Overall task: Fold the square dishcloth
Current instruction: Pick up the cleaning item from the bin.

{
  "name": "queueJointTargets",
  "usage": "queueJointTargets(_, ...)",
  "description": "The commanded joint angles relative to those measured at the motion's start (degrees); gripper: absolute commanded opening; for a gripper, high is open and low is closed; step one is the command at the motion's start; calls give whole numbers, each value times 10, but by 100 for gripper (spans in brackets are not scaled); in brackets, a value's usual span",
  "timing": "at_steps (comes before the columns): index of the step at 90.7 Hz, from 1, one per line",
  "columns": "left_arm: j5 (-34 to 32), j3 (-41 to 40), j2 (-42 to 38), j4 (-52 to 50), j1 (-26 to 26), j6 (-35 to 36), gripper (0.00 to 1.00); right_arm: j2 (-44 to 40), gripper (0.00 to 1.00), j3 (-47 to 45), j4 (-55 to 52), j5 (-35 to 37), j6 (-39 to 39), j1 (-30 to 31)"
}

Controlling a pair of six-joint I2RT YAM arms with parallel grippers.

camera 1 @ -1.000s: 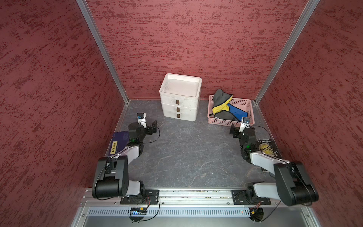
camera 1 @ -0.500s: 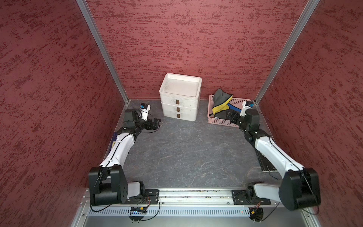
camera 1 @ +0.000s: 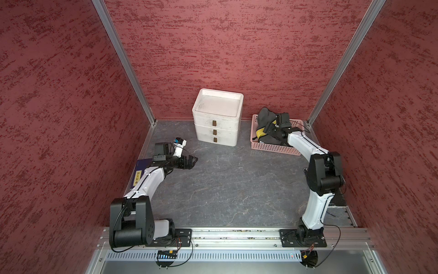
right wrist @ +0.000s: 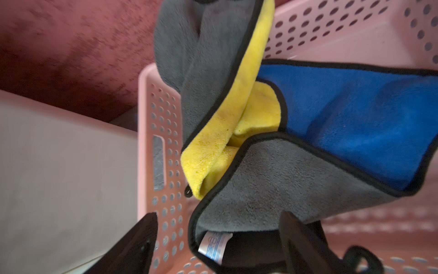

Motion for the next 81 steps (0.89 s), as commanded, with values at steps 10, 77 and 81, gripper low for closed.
queueJointTargets(10, 29, -9, -1, 29, 1, 20, 100, 114, 80, 136, -58, 30, 11, 12)
queueJointTargets(77, 31, -37, -42, 36, -12, 40, 100, 178, 0, 265, -126, 71, -38, 33)
queueJointTargets(81, 32, -36, -45, 32, -12, 41, 100, 165, 0, 258, -125, 73, -42, 34)
